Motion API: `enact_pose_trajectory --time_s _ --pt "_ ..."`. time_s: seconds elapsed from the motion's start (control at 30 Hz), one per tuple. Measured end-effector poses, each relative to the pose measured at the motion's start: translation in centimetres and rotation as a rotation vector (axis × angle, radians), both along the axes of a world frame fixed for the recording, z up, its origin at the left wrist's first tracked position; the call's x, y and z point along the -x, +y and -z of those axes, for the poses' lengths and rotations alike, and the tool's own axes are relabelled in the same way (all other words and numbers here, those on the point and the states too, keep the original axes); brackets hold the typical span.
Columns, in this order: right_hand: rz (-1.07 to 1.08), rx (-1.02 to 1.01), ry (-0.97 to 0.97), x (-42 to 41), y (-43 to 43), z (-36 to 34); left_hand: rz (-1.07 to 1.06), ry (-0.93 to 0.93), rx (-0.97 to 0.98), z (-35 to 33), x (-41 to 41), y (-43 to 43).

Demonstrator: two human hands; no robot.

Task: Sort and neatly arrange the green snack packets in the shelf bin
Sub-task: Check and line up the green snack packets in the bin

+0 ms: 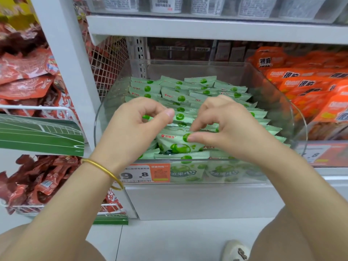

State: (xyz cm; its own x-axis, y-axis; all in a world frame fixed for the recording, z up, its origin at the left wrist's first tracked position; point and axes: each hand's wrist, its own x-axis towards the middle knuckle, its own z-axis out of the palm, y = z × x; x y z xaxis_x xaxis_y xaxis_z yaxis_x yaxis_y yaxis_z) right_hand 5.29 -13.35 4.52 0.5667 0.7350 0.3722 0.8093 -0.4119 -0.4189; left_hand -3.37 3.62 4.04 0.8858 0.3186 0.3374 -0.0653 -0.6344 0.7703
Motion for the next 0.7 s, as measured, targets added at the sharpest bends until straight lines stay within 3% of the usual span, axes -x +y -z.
enact_pose_trajectory --time_s 0.13,0.23,0.43,0.6,0.7 --pt "-0.033 0.165 -0.061 0.3 1.0 1.2 0.012 0.086 -0.264 0.9 -0.2 0.2" --pt "0.009 0.140 -0.002 0.0 0.5 0.7 0.022 0.151 -0.365 1.0 -0.1 0.2" --pt "0.066 0.006 0.138 -0.6 0.2 -0.2 -0.027 0.127 -0.351 0.8 -0.4 0.3" --pt "0.044 0.278 0.008 -0.6 2.0 -0.4 0.025 0.185 -0.411 1.0 -0.7 0.9" --pt "0.007 0.263 -0.046 -0.6 2.4 0.3 0.084 0.264 -0.440 1.0 -0.7 1.0"
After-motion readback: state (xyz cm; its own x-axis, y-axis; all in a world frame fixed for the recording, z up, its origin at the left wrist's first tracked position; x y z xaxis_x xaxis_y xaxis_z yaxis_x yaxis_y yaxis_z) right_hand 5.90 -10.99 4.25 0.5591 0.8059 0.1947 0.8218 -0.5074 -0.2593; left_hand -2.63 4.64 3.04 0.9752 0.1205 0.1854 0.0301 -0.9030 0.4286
